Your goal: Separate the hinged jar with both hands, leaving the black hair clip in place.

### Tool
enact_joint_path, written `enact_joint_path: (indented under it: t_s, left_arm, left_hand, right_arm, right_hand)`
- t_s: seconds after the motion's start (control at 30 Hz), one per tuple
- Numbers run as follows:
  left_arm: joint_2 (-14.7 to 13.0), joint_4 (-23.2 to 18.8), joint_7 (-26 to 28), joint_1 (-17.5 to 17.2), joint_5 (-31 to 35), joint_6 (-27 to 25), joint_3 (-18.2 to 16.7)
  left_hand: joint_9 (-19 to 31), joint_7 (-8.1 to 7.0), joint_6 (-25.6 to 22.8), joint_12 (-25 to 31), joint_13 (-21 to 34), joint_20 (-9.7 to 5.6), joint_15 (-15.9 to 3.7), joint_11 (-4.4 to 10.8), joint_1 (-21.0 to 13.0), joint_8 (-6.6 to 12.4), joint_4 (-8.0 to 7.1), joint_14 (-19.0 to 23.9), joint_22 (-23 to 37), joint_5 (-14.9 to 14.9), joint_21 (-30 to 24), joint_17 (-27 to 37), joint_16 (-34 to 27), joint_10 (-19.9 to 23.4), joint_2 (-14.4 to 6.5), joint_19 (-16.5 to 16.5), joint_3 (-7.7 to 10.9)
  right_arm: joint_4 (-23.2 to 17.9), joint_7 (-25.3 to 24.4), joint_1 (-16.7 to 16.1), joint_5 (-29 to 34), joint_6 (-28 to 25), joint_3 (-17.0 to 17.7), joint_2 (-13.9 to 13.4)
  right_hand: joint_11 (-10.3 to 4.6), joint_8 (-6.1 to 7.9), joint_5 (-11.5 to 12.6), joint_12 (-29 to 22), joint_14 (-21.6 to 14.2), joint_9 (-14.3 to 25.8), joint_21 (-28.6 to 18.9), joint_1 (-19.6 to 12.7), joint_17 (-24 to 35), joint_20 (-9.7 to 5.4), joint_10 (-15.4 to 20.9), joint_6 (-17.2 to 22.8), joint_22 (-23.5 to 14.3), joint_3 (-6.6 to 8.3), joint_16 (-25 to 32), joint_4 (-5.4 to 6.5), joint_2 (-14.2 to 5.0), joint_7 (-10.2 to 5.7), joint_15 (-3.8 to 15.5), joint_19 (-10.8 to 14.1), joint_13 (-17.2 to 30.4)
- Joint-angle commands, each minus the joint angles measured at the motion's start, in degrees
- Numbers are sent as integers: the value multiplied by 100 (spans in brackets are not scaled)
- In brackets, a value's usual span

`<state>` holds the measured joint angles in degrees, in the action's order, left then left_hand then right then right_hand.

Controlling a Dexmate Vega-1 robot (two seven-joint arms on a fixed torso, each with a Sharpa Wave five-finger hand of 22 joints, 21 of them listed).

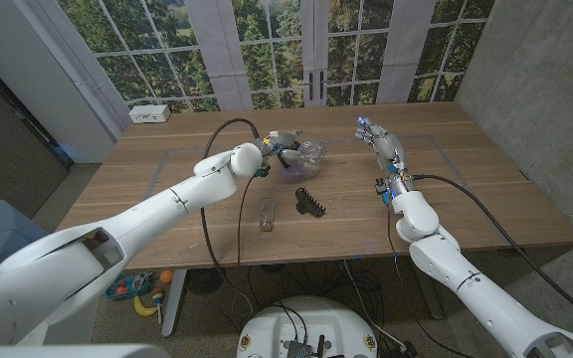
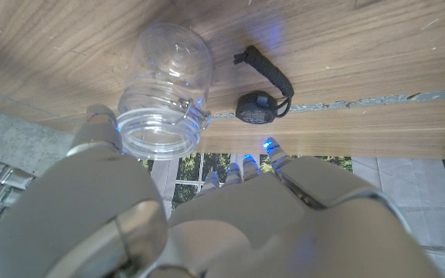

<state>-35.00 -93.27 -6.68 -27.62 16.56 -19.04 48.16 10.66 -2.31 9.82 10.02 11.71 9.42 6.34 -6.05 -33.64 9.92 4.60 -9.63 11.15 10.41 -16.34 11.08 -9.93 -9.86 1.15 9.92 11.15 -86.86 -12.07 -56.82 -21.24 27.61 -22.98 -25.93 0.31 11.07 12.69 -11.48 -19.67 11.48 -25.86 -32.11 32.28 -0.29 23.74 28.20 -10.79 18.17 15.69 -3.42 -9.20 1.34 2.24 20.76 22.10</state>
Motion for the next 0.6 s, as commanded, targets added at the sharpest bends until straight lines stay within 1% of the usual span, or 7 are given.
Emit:
enact_joint_path:
  t_s: [0.03,0.1,0.23,0.4,0.43,0.5,0.6]
  left_arm:
    - [-257,-281,164,-394,-678,525,-560]
    - [-276,-281,281,-491,-782,674,-658]
    - [-257,-193,517,-721,-1124,1112,-896]
    - [-197,-65,738,-985,-1562,1641,-1161]
    - [-188,-40,782,-1030,-1619,1736,-1198]
    - [-170,10,825,-1101,-1740,1906,-1262]
    - [-107,148,906,-1223,-1966,2258,-1374]
  left_hand:
    - [-9,-182,1410,34,20,72,-81,44,631,-7,-279,-652,41,-15,155,61,-43,-1293,-188,908,-92]
    - [-12,-235,1493,44,17,65,-147,97,815,19,-345,-887,45,-7,230,63,-15,-1448,-233,1075,-122]
    - [-20,-358,1467,74,4,6,-212,200,1130,60,-482,-1062,45,6,319,66,-37,-1539,-333,1276,-172]
    - [-36,-480,1337,97,-27,-102,-295,380,1488,107,-660,-1283,37,37,358,50,-36,-1593,-496,1360,-212]
    - [-41,-482,1332,80,-40,-160,-304,434,1585,103,-710,-1353,33,47,369,41,-29,-1658,-550,1383,-219]
    - [-48,-488,1313,73,-55,-187,-354,519,1696,102,-767,-1440,27,61,379,28,-21,-1709,-609,1404,-227]
    - [-55,-483,1228,78,-74,-242,-436,577,1809,123,-820,-1473,21,76,357,10,-35,-1724,-655,1341,-240]
  right_arm:
    - [-33,17,38,-6,-138,-26,-23]
    - [-26,33,48,-22,-147,-31,-24]
    - [-24,69,73,-16,-177,-43,-55]
    - [-38,131,107,-44,-229,-43,-106]
    - [-33,143,120,-34,-236,-47,-120]
    - [-16,192,143,-80,-247,-48,-126]
    - [29,274,184,-129,-247,-54,-143]
  right_hand:
    - [29,16,-19,-8,10,16,-23,81,21,41,2,0,-25,-21,24,-5,13,2,30,16,8]
    - [31,16,-20,-7,8,16,-22,87,21,45,-2,-6,-25,-23,25,-9,16,6,17,14,5]
    - [47,15,-22,-1,32,16,-18,107,20,52,-22,-21,-25,-30,17,-18,28,3,5,3,-4]
    - [71,-3,-33,27,70,15,-8,165,15,64,-111,-92,-24,-52,0,-27,52,-25,-16,-20,-25]
    - [75,-10,-37,35,114,14,0,187,10,60,-142,-121,-23,-60,-21,-28,58,-40,8,-39,-33]
    - [67,-19,-46,53,148,12,5,226,-1,61,-204,-160,-21,-74,-40,-22,65,-68,-12,-49,-45]
    - [90,-28,-62,68,203,8,23,294,-21,17,-279,-214,-17,-96,-73,-13,72,-98,-6,-82,-69]
